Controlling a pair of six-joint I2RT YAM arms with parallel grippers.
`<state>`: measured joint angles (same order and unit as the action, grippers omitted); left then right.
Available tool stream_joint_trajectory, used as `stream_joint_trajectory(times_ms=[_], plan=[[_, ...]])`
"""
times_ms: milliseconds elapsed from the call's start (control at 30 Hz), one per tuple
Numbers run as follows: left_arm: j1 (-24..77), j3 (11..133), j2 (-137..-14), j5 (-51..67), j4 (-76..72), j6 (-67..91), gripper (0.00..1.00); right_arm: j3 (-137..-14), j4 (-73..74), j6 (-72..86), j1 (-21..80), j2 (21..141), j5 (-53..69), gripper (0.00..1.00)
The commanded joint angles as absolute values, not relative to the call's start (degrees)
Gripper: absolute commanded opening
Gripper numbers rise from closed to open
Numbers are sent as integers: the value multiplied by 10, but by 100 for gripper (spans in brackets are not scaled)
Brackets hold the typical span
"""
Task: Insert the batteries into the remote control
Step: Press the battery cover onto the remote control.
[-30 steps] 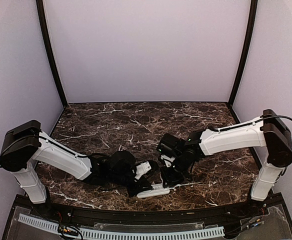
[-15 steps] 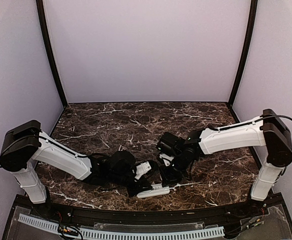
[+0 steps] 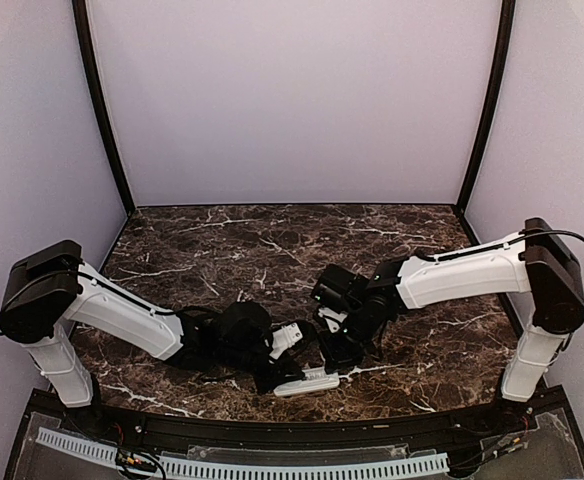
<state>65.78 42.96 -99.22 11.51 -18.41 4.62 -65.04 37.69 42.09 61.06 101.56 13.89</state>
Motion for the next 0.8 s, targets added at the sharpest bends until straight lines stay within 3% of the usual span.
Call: stream_joint_trajectory(times_ms=[0, 200, 467, 567, 667, 767], plan=[[663, 410, -1004, 115, -103, 38, 13, -651, 366, 418, 624, 1041, 155, 2], [663, 408, -1002, 115, -105, 40, 13, -641, 335, 430, 625, 1032, 188, 0], [663, 407, -997, 114, -104, 40, 13, -672, 405, 427, 625, 1008, 116, 8], [663, 407, -981, 115, -101, 34, 14, -678, 418, 426, 625, 1005, 98, 15], [663, 407, -967, 117, -101, 33, 16, -673, 422, 425, 625, 1011, 93, 32], [663, 414, -962, 118, -93, 27, 19, -667, 413, 422, 625, 1018, 99, 38]])
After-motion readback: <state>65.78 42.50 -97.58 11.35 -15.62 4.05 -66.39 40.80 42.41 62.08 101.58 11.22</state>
